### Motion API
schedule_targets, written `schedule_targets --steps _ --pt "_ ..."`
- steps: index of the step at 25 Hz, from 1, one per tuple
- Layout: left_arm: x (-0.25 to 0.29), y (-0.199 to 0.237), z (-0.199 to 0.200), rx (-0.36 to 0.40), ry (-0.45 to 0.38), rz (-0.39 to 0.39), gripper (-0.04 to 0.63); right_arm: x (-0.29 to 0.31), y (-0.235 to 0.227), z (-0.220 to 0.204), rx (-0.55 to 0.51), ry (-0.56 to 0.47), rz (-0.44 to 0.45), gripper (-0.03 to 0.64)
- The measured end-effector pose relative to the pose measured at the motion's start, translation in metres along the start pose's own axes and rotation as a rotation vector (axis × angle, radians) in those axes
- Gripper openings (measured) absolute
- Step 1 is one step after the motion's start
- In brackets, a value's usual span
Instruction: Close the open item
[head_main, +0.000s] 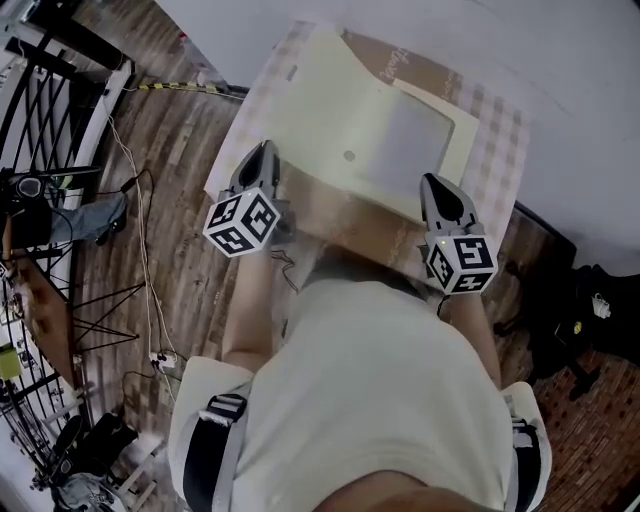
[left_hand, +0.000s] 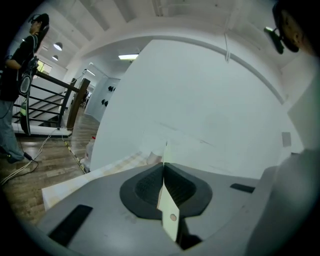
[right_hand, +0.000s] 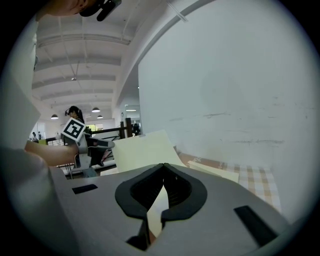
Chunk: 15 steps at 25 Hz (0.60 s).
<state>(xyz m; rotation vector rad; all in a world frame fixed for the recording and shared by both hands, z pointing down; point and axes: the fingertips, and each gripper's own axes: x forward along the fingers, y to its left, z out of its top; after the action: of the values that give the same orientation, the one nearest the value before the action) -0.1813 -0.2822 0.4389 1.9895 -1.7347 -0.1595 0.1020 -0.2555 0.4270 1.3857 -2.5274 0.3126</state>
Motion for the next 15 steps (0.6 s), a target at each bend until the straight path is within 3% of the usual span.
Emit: schedule_targets --steps 15 --pt "-0.022 -0.11 -0.024 0.036 -0.052 -0.069 0.011 -0.047 -0.052 -0.003 -0.021 -0.036 0.064 0.0"
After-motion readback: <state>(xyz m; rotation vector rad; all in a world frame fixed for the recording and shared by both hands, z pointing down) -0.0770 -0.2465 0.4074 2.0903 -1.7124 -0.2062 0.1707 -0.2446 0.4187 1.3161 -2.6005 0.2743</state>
